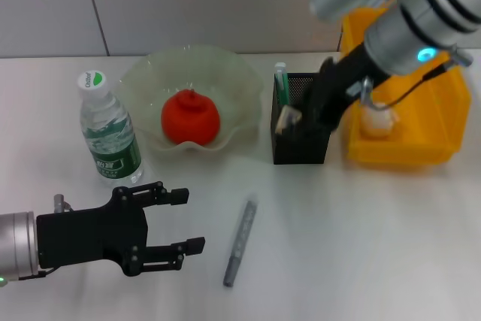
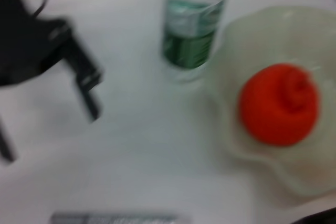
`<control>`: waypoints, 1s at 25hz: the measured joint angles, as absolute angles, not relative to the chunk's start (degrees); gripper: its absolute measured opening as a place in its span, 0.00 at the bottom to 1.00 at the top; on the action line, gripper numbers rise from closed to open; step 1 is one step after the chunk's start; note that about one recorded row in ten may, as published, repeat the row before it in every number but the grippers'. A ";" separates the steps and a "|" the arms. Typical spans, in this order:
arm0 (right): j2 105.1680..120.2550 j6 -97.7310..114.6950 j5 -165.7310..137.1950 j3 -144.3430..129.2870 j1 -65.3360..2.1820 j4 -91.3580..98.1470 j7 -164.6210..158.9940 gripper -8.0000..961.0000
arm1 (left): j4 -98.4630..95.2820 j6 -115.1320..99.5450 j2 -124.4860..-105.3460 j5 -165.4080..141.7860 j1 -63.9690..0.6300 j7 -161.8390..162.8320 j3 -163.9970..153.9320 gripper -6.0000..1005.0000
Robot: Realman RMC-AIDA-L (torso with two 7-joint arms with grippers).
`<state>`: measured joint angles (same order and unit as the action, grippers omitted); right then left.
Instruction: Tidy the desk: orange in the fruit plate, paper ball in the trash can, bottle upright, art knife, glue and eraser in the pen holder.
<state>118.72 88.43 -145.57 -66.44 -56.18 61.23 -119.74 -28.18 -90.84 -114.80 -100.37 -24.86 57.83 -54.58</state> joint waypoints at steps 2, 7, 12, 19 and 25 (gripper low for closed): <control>118.58 86.83 -145.93 -65.30 -56.25 62.08 -121.61 0.40 | -28.47 -90.87 -114.86 -100.40 -24.87 57.83 -54.58 0.78; 118.71 81.37 -149.40 -65.23 -56.75 61.81 -125.62 0.40 | -28.74 -90.95 -114.96 -100.46 -24.88 57.83 -54.58 0.78; 118.89 78.23 -151.14 -65.46 -58.29 59.08 -128.28 0.40 | -28.82 -90.96 -114.96 -100.46 -24.87 57.83 -54.58 0.78; 118.94 76.03 -152.32 -65.52 -59.30 56.34 -129.15 0.40 | -28.94 -90.86 -114.96 -100.39 -24.87 57.83 -54.58 0.78; 118.84 76.22 -153.29 -64.97 -59.34 56.73 -130.65 0.40 | -29.60 -90.71 -114.96 -100.38 -24.93 57.83 -54.58 0.78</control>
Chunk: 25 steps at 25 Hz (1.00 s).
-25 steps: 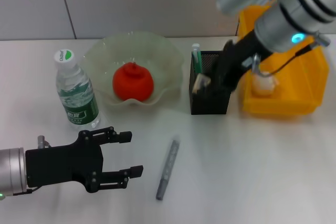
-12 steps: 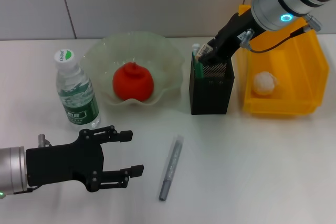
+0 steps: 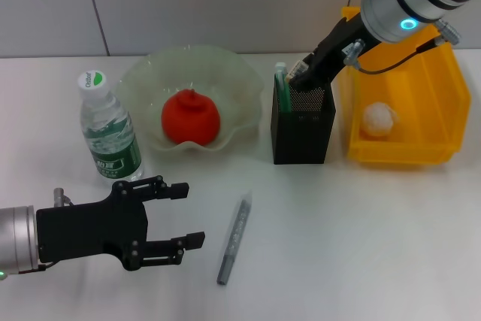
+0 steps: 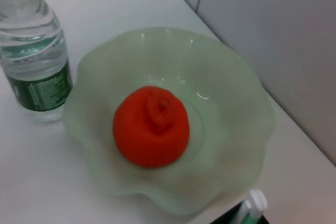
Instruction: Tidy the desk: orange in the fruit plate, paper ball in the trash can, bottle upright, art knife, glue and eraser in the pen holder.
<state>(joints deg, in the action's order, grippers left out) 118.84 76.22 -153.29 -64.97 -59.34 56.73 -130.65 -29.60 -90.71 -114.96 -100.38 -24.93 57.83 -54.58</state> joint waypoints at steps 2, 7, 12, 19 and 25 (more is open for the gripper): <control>118.68 76.58 -153.35 -64.83 -59.14 57.05 -131.34 0.40 | -29.65 -90.64 -114.96 -100.31 -24.94 57.83 -54.58 0.78; 118.38 77.77 -153.77 -64.80 -58.89 57.38 -132.86 0.40 | -29.70 -90.64 -114.96 -100.17 -24.96 57.83 -54.58 0.78; 118.13 78.50 -154.83 -64.77 -58.91 57.47 -134.70 0.40 | -29.71 -90.65 -114.96 -100.12 -24.96 57.83 -54.58 0.78; 118.05 78.63 -154.86 -64.77 -58.96 57.12 -134.86 0.40 | -29.71 -90.67 -114.96 -100.10 -24.96 57.91 -54.58 0.78; 118.23 78.36 -154.86 -64.77 -58.85 57.08 -134.89 0.40 | -29.71 -90.84 -114.96 -100.10 -24.96 57.90 -54.58 0.78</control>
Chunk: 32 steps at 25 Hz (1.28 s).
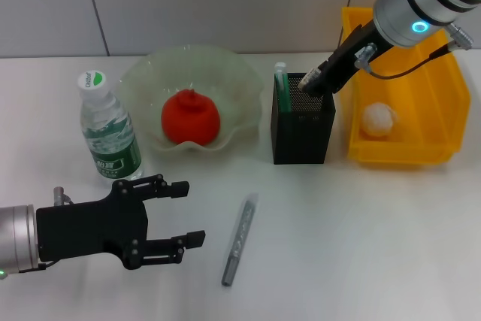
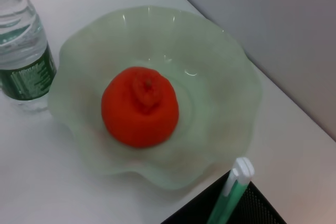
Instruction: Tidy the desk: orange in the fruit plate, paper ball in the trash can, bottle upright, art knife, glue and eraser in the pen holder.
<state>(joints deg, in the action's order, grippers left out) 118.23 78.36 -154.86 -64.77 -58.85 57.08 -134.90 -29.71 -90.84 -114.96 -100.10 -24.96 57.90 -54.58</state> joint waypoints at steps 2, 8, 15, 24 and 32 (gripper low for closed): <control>118.31 78.34 -154.82 -64.77 -58.85 57.03 -134.90 0.40 | -29.71 -90.90 -114.96 -100.10 -24.96 57.89 -54.58 0.78; 118.66 78.31 -154.68 -64.77 -58.85 56.99 -134.91 0.53 | -29.71 -91.06 -114.96 -100.17 -24.96 57.86 -54.58 0.78; 118.96 78.01 -154.29 -64.78 -58.62 57.62 -134.89 0.68 | -29.71 -91.06 -114.92 -100.20 -24.96 57.83 -54.58 0.78; 119.03 79.29 -144.05 -62.42 -55.89 62.47 -134.96 0.70 | -29.97 -90.87 -114.82 -100.40 -24.95 57.83 -54.58 0.78; 117.47 89.94 -130.58 -56.04 -55.22 62.36 -139.64 0.72 | -30.26 -90.73 -114.96 -100.46 -24.94 57.83 -54.58 0.78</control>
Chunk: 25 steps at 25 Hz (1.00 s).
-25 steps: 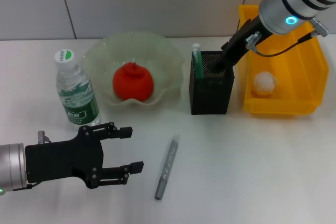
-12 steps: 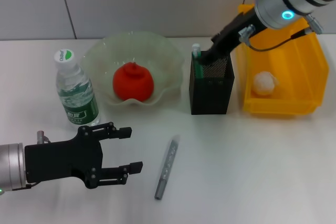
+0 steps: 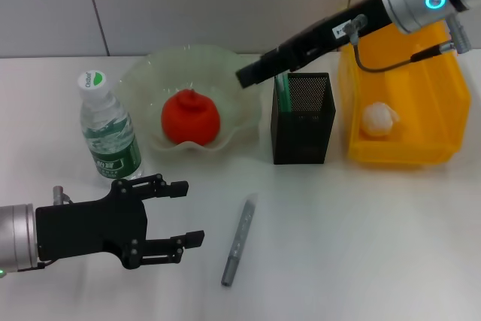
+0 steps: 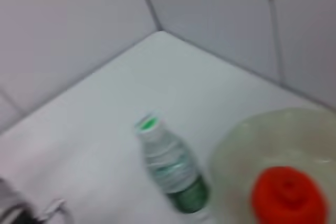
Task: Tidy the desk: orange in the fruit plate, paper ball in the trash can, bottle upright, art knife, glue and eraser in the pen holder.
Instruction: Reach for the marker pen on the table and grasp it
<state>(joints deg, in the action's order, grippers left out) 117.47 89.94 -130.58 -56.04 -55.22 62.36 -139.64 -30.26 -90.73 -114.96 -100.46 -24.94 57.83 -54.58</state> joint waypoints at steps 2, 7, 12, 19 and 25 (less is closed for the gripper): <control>116.90 92.12 -129.78 -56.17 -56.14 61.04 -141.35 0.72 | -30.27 -90.76 -114.96 -100.46 -24.95 57.83 -54.58 0.78; 114.43 95.05 -130.24 -56.55 -60.38 51.68 -145.69 0.74 | -30.35 -90.93 -114.96 -100.47 -24.96 57.83 -54.58 0.78; 114.01 94.37 -130.74 -56.61 -60.75 47.13 -143.19 0.75 | -30.82 -90.98 -114.96 -100.45 -24.96 57.83 -54.62 0.78; 117.56 93.02 -129.39 -55.96 -53.15 50.37 -125.89 0.76 | -31.12 -91.07 -115.42 -100.41 -25.23 58.59 -54.61 0.78; 118.79 92.93 -115.71 -55.90 -42.21 52.89 -107.27 0.78 | -31.89 -91.34 -116.10 -100.15 -25.39 58.85 -54.57 0.78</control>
<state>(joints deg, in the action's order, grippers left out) 118.79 92.93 -115.71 -55.90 -42.21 52.89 -107.28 -31.89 -91.34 -116.10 -100.15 -25.39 58.85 -54.57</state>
